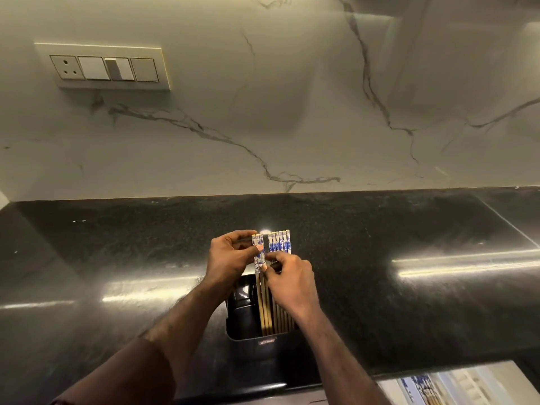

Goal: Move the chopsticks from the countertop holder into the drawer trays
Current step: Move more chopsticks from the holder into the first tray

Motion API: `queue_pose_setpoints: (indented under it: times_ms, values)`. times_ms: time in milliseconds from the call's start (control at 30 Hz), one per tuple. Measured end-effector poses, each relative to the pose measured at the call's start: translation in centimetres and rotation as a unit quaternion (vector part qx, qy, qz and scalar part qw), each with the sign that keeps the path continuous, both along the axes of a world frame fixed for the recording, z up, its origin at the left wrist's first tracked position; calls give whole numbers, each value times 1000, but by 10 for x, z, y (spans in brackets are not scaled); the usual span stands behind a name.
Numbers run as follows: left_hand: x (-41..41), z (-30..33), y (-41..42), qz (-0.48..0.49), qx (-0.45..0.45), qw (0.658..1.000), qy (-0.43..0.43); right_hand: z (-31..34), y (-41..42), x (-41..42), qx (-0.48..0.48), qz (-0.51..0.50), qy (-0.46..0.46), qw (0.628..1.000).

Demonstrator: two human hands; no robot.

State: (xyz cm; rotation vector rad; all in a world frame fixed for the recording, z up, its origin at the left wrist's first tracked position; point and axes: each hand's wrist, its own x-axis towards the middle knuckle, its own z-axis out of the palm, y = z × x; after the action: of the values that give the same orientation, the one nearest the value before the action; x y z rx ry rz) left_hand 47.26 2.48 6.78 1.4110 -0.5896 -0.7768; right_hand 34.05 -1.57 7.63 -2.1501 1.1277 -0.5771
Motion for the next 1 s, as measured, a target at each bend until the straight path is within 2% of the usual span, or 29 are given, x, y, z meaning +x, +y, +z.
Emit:
queue_pose_setpoints:
  times_ms: [367, 700, 867, 1000]
  values:
    - [-1, 24, 9, -9, -4, 999, -46, 15, 0, -3, 16, 25, -29, 999]
    - [-11, 143, 44, -37, -103, 980, -166, 60, 19, -22, 109, 110, -158, 975]
    - [-27, 191, 70, -40, -151, 976, -151, 85, 41, -50, 133, 166, -181, 960]
    - [-46, 204, 101, -57, -175, 973, -141, 99, 68, -79, 140, 166, -192, 957]
